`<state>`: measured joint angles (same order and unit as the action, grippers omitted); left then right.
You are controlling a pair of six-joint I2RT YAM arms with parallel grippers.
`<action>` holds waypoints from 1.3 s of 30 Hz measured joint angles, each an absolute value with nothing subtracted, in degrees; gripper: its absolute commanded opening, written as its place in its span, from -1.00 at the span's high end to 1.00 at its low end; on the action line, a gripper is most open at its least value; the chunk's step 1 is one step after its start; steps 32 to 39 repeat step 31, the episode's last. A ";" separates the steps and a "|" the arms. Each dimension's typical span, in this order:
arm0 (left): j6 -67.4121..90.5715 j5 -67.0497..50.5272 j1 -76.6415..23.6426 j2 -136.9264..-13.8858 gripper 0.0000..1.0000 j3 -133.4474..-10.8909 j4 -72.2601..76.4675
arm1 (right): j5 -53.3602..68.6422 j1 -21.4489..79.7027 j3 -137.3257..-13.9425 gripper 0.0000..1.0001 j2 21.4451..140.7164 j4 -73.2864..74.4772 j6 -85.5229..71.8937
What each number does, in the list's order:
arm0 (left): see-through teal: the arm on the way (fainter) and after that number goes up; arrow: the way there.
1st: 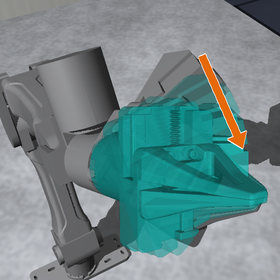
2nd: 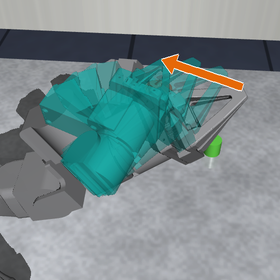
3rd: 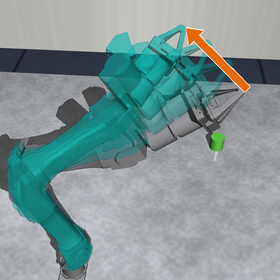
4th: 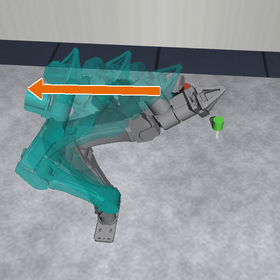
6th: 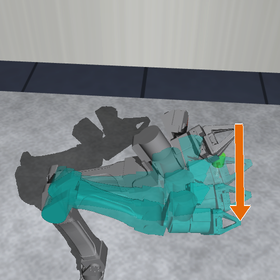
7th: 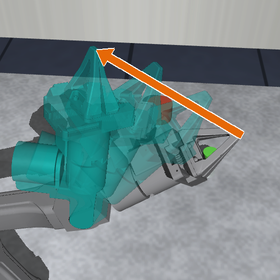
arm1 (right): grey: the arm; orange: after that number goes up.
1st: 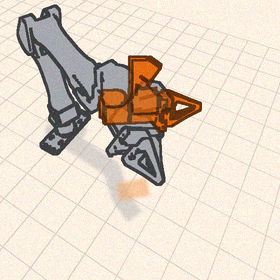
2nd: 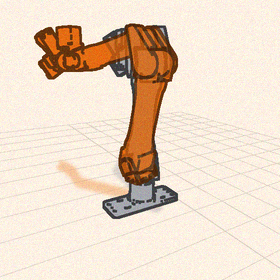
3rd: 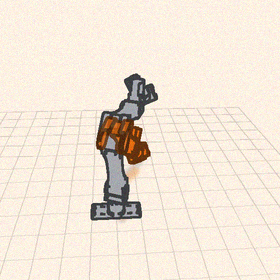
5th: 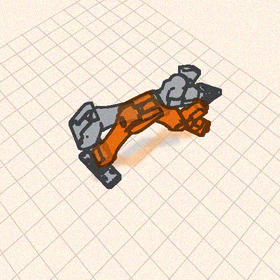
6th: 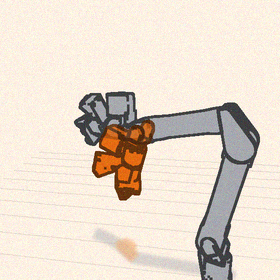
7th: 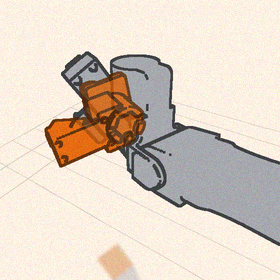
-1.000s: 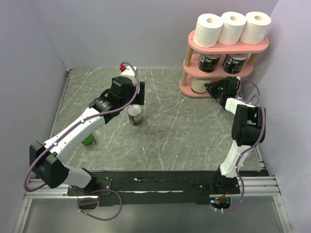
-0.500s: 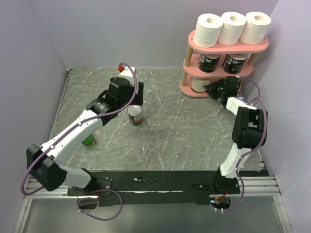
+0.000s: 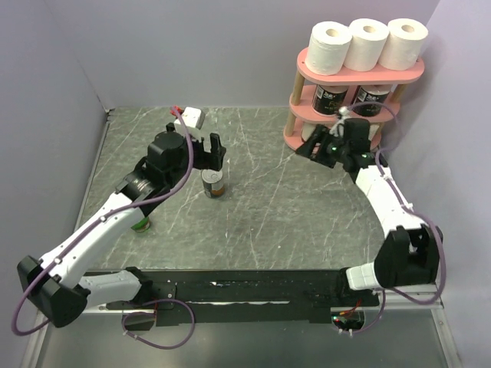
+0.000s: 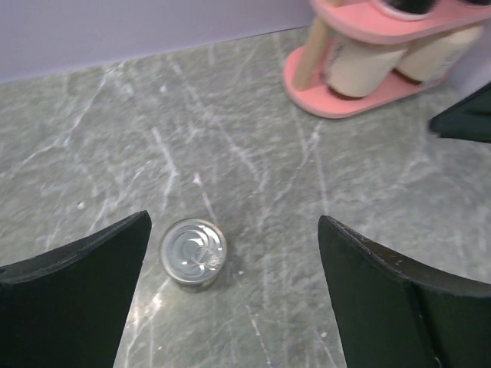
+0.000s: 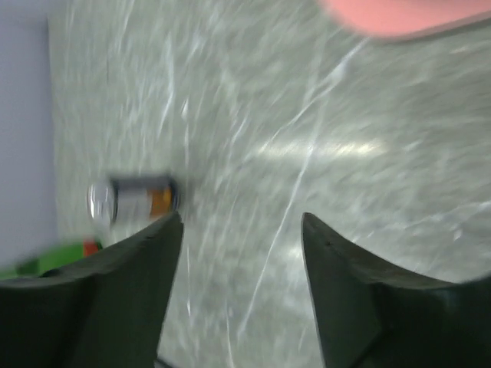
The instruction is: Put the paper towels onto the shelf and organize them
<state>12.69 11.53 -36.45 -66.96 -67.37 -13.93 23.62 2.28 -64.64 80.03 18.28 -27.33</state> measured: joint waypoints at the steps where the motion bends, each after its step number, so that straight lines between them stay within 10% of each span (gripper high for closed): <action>1: 12.69 10.72 -36.58 -66.22 -0.93 -66.92 -13.56 | 23.46 4.47 -65.67 -0.76 78.78 20.53 -25.54; 2: 12.64 9.72 -36.84 -65.34 -0.93 -66.46 -13.02 | 23.40 6.15 -66.39 -0.99 77.56 21.93 -24.29; 39: 20.27 2.76 -39.46 -47.46 -0.93 -58.30 -9.47 | 19.22 13.74 -59.20 -0.99 49.10 25.30 -27.38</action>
